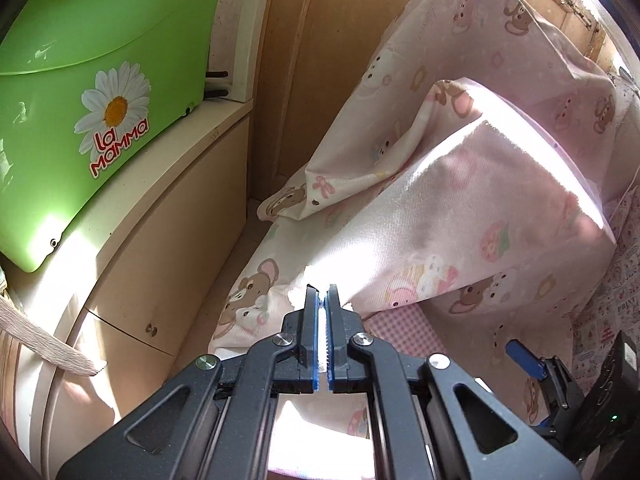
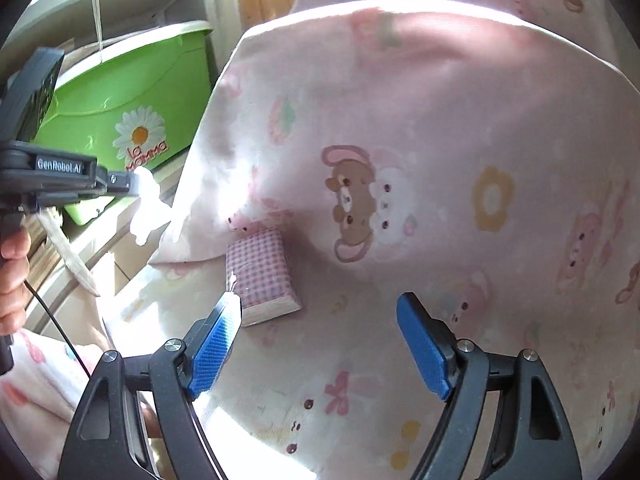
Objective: Collect trash
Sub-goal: 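Grasp the white tissue with the left gripper while the right gripper grasps the pink checked pack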
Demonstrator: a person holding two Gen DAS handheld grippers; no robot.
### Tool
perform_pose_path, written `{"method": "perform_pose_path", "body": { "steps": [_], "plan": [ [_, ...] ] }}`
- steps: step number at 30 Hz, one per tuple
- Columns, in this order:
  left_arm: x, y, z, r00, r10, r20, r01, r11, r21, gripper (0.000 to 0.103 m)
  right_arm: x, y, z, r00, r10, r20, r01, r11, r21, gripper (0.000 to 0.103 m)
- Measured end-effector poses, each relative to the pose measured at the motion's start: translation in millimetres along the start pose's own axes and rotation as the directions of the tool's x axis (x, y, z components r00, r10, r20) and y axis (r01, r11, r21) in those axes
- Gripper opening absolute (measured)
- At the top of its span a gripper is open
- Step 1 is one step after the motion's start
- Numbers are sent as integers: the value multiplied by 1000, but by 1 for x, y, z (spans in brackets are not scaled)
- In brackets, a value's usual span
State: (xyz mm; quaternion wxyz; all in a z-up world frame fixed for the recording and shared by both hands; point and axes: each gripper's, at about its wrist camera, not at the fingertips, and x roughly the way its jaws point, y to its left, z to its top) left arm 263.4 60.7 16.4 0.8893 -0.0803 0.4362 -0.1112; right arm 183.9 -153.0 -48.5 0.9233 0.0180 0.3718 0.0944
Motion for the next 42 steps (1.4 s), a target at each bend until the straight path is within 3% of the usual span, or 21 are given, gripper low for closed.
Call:
{"method": "perform_pose_path", "body": {
  "steps": [5, 10, 13, 17, 21, 30, 33, 42],
  "plan": [
    [-22, -6, -1, 995, -53, 88, 51, 998, 21, 2, 27, 28, 0, 999, 23, -45, -28, 991, -132, 82],
    [-45, -7, 0, 972, -37, 231, 34, 999, 18, 2, 44, 40, -1, 997, 31, -64, -41, 985, -166, 82],
    [-51, -7, 2, 960, 6, 279, -14, 1000, 27, 2, 50, 41, 1, 996, 53, -68, -63, 986, -152, 82],
    [-50, -10, 2, 959, -11, 284, -1, 999, 41, 2, 54, 44, 1, 996, 41, -81, -55, 980, -191, 73],
    [-48, -14, 0, 960, -14, 280, -3, 998, 62, 2, 62, 47, -5, 993, 15, -117, -40, 976, -216, 54],
    [-53, -14, -4, 957, -6, 291, -17, 997, 76, 2, 24, 32, -4, 1000, 13, -9, -14, 993, -118, 53],
    [-59, -8, -2, 947, 7, 320, -29, 998, 63, 2, 8, 24, -4, 1000, 0, 9, 1, 996, -95, 53],
    [-61, -4, -10, 951, -15, 309, -4, 998, 60, 2, -33, -4, -12, 998, -51, 45, 51, 999, -1, 53]
  ]
}}
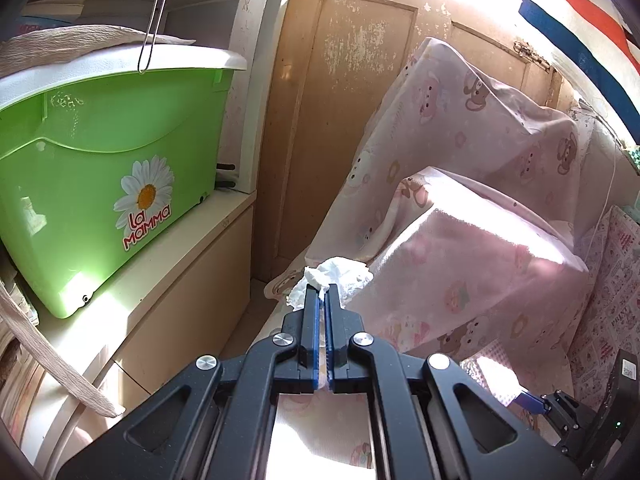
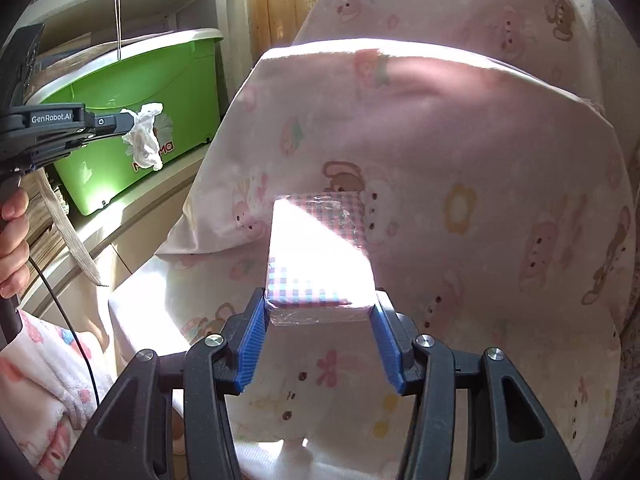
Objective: Collect trash
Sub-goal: 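Grasp the white tissue with the left gripper while the right gripper grasps the pink checked pack, then carry the tissue and pink pack down over the pink basket with both grippers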
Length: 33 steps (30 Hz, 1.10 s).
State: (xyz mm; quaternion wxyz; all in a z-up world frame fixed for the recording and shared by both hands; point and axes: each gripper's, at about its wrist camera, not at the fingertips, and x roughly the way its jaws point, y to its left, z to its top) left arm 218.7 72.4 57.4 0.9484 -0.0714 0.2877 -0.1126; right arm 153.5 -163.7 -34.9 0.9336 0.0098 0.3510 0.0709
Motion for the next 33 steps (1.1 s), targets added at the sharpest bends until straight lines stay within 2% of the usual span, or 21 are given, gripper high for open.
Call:
{"method": "perform_pose_path", "body": {
  "steps": [4, 8, 13, 17, 23, 29, 33],
  "plan": [
    [2, -6, -7, 1000, -10, -18, 11, 1000, 21, 2, -15, -8, -7, 1000, 0, 2, 0, 1000, 21, 53],
    [11, -10, -15, 998, 17, -53, -15, 999, 29, 2, -27, -7, -16, 1000, -2, 3, 2, 1000, 8, 53],
    [4, -22, -26, 999, 21, -45, -18, 998, 65, 2, -40, -3, -24, 1000, 15, 3, -15, 1000, 13, 53],
    [2, -25, -46, 995, 32, -92, -27, 998, 60, 2, -54, -4, -32, 1000, 8, 13, -8, 1000, 24, 53],
    [-5, -26, -68, 989, -11, -148, 18, 999, 45, 2, -72, -13, -53, 1000, 15, -8, -14, 995, 104, 53],
    [-20, -31, -82, 983, -58, -174, 66, 997, 37, 2, -84, -13, -70, 999, 14, -28, -11, 991, 133, 53],
    [-33, -43, -97, 980, -82, -180, 95, 993, 64, 2, -88, -8, -81, 999, 18, -45, -11, 990, 141, 53]
  ]
}}
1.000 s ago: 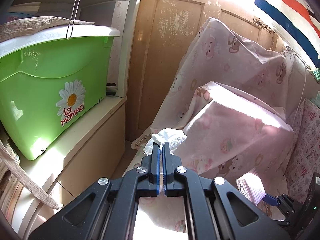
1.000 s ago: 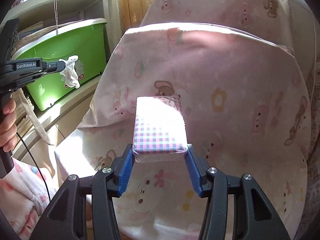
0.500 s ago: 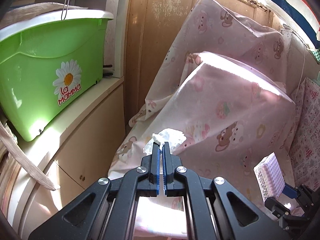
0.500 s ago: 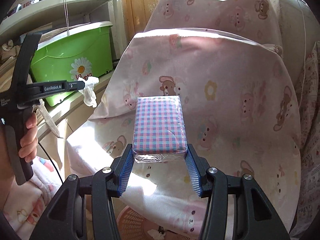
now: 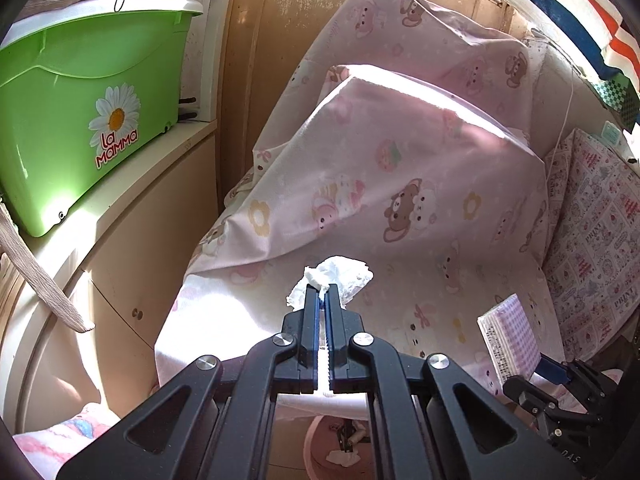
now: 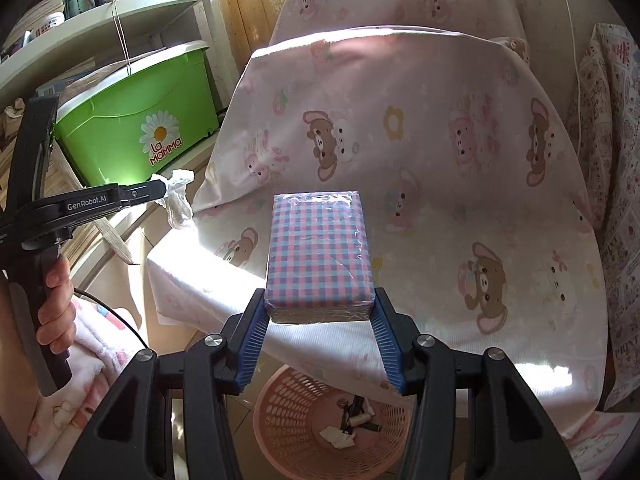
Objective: Collect trash
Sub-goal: 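Carry the tissue and pink pack down over the pink basket with both grippers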
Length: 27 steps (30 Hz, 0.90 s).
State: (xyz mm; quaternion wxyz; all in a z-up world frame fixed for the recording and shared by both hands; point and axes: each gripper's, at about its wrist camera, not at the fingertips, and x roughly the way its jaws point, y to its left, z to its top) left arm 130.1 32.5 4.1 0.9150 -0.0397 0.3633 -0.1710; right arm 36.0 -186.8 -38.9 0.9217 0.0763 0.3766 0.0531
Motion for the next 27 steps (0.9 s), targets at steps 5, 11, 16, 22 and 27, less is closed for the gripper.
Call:
{"method": "perform_pose_path", "body": {
  "steps": [5, 11, 16, 22, 27],
  "plan": [
    [-6, -18, -21, 999, -36, -26, 37, 998, 41, 2, -4, 11, -13, 1000, -3, -16, 3, 1000, -31, 53],
    [-5, -30, -40, 995, -63, -73, 68, 996, 64, 2, -9, 18, -26, 999, 10, -33, -11, 1000, -24, 53],
    [-3, -35, -50, 993, -62, -101, 71, 994, 80, 2, -13, 18, -40, 999, 11, -50, -11, 1000, 0, 53],
    [3, -40, -66, 984, -72, -160, 87, 992, 86, 2, -18, 25, -56, 996, 35, -82, -36, 999, -15, 53],
    [7, -40, -80, 974, -72, -214, 90, 993, 75, 2, -20, 27, -71, 991, 57, -125, -58, 998, -8, 53]
  ]
}}
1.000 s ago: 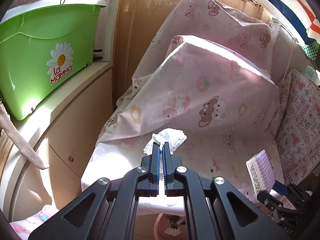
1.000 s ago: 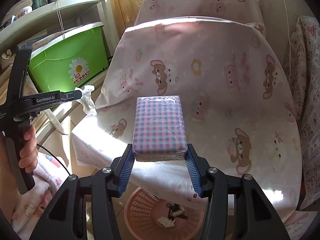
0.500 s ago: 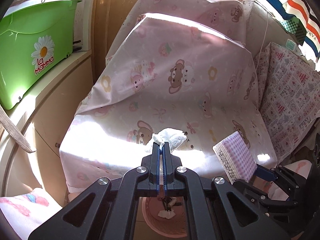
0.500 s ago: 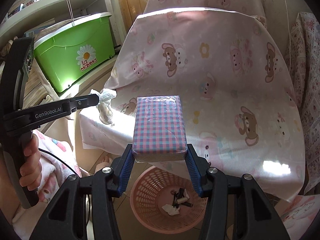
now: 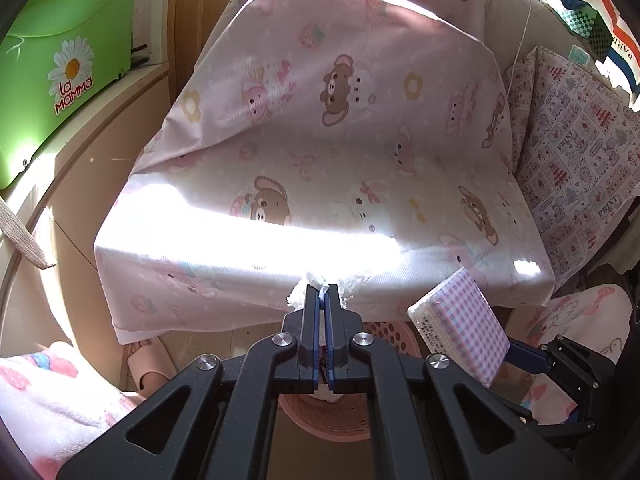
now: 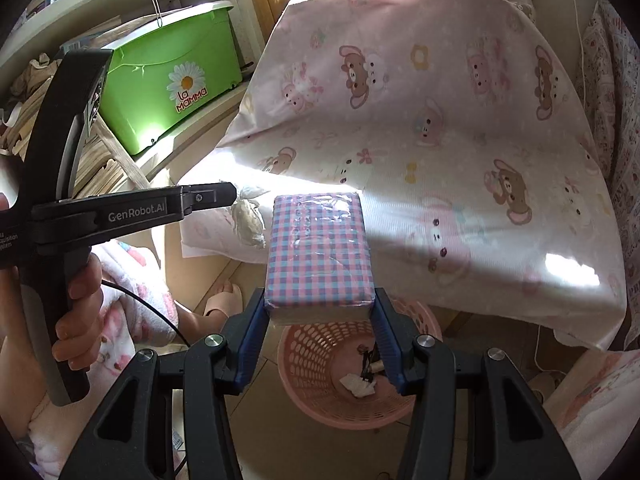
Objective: Collect trash
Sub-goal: 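Carry the tissue and pink pack down over the pink basket with both grippers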
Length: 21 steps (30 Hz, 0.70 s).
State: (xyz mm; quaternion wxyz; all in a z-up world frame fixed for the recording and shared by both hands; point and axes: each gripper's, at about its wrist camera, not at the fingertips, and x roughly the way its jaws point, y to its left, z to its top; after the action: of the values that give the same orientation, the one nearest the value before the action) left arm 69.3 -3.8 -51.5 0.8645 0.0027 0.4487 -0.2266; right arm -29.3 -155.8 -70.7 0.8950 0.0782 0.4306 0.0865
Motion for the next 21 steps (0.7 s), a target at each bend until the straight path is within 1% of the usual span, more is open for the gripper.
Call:
{"method": "perform_pose_path", "body": {
  "steps": [7, 10, 13, 17, 21],
  "plan": [
    [18, -1, -11, 996, 6, -90, -7, 1000, -8, 2, 7, 7, -12, 998, 33, -61, -34, 999, -25, 53],
    [23, -2, -13, 993, 21, -113, -21, 1000, 1, 2, 14, 14, -16, 993, 61, -104, -67, 996, -51, 53],
    [24, -2, -14, 993, 21, -116, -21, 1000, 4, 2, 26, 20, -23, 984, 76, -161, -88, 994, -70, 53],
    [29, -6, -15, 991, 38, -125, -35, 999, 29, 2, 43, 22, -33, 972, 59, -227, -77, 995, -70, 53],
    [47, -4, -20, 980, 45, -192, -43, 999, 16, 2, 64, 15, -40, 956, 11, -292, -27, 998, -52, 53]
  ]
}}
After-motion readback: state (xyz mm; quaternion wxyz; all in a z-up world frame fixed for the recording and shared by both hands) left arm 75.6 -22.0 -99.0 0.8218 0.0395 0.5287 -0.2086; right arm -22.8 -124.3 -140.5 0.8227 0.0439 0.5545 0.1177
